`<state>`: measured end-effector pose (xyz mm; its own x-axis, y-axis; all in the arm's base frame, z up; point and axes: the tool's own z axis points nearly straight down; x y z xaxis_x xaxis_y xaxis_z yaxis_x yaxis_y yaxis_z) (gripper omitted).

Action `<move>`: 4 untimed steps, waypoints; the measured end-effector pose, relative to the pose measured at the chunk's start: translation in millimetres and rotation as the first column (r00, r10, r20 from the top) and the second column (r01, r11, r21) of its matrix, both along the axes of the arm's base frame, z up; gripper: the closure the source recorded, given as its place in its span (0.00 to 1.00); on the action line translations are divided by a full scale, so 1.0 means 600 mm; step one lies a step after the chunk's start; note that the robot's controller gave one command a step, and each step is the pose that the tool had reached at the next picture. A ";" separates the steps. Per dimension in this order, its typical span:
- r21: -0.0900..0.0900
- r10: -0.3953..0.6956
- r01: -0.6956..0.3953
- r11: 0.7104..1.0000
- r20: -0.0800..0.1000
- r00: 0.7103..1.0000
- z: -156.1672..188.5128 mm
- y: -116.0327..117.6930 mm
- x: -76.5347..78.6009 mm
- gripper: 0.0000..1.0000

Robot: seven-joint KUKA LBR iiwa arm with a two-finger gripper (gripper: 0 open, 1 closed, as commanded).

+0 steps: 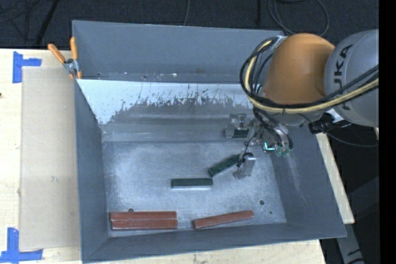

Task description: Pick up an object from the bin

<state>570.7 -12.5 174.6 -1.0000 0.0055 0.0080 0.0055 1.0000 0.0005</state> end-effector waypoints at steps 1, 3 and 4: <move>0.002 0.257 -0.257 0.966 0.002 0.966 -0.180 0.106 -0.028 0.00; 0.000 0.267 -0.267 0.964 0.009 0.964 -0.125 0.141 -0.028 0.00; 0.001 0.232 -0.232 0.973 0.003 0.973 -0.178 0.145 -0.034 0.00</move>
Offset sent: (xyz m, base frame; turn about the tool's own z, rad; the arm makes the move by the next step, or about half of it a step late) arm -0.0147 0.0614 -0.1046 -0.2587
